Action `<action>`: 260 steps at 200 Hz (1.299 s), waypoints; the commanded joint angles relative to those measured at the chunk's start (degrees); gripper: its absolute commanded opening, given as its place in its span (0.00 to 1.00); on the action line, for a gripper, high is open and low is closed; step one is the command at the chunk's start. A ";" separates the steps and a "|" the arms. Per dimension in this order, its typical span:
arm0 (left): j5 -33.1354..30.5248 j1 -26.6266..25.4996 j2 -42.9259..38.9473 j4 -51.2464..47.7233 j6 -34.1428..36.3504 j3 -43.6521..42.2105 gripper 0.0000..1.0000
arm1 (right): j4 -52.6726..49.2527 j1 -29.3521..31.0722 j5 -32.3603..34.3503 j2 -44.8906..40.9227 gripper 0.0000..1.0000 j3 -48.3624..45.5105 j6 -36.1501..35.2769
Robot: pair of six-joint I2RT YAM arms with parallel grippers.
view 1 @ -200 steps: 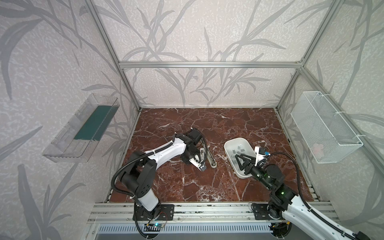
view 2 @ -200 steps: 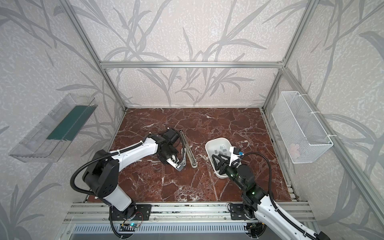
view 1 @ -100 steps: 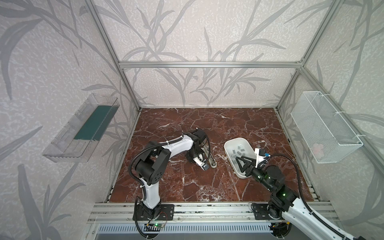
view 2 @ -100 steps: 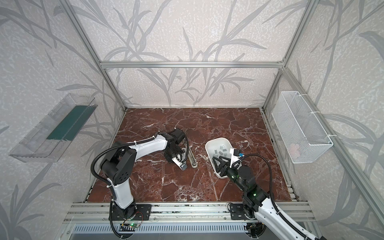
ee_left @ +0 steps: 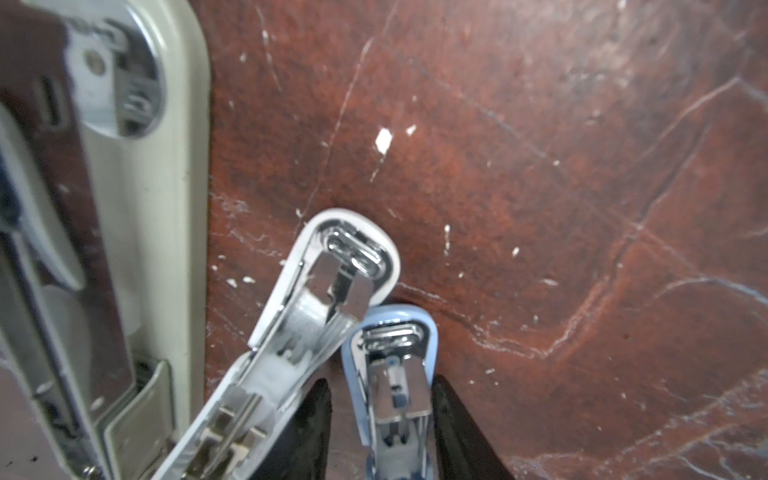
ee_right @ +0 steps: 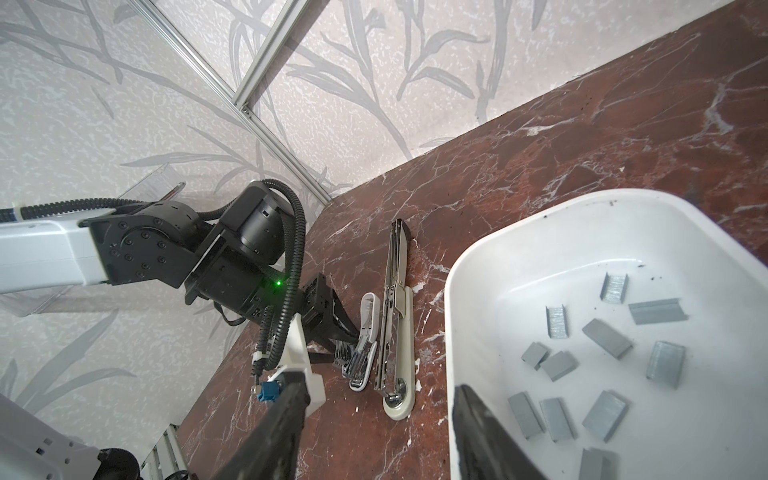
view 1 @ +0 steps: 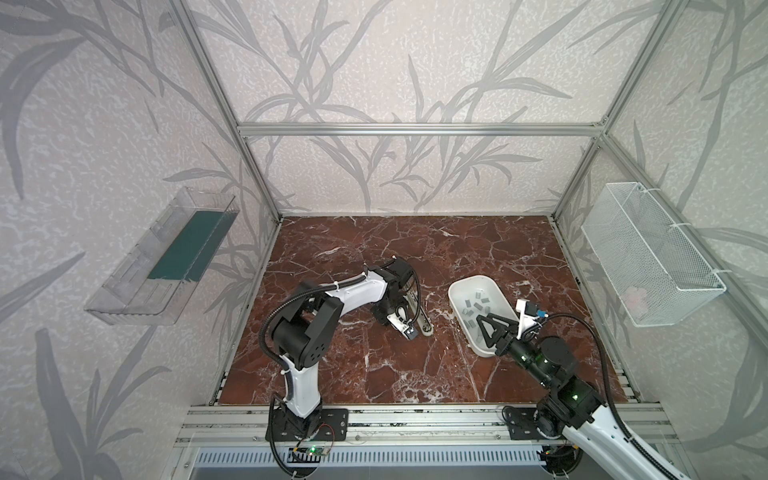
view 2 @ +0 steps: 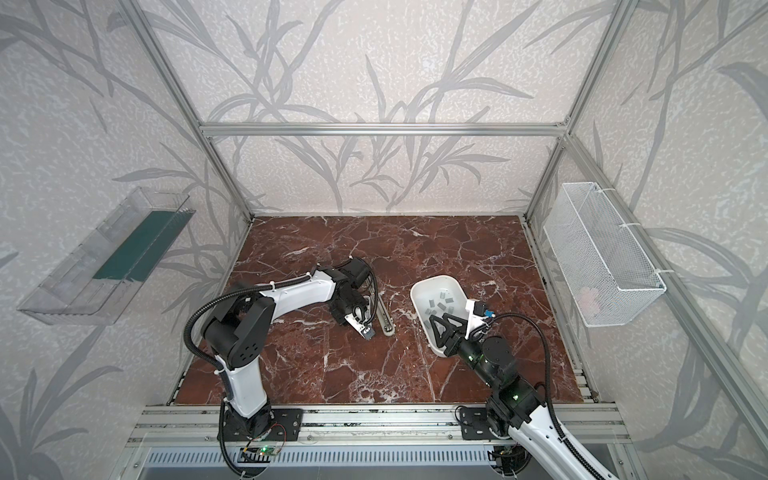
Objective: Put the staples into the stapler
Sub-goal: 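Lower the blue stapler beside the white one while the right gripper moves over the tray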
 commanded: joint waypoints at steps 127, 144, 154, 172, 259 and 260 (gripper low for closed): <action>-7.89 4.83 1.18 0.78 5.41 0.99 0.43 | 0.19 -0.73 -0.99 0.01 0.59 -0.92 0.23; -4.64 4.71 1.40 2.48 2.95 2.07 0.43 | 0.67 -0.80 -0.98 0.51 0.59 -1.01 0.24; -2.31 4.69 1.55 2.62 1.26 3.16 0.44 | 1.00 -0.84 -0.95 0.81 0.59 -1.10 0.24; -0.69 4.65 2.20 2.35 -0.39 4.89 0.44 | 1.54 -0.85 -0.99 1.37 0.59 -1.19 0.33; -4.42 4.88 3.10 3.03 0.53 5.14 0.41 | 1.70 -0.94 -0.58 1.77 0.59 -1.37 0.34; -4.44 4.88 3.05 3.02 0.47 5.17 0.41 | 1.62 -0.94 -0.48 1.69 0.59 -1.37 0.34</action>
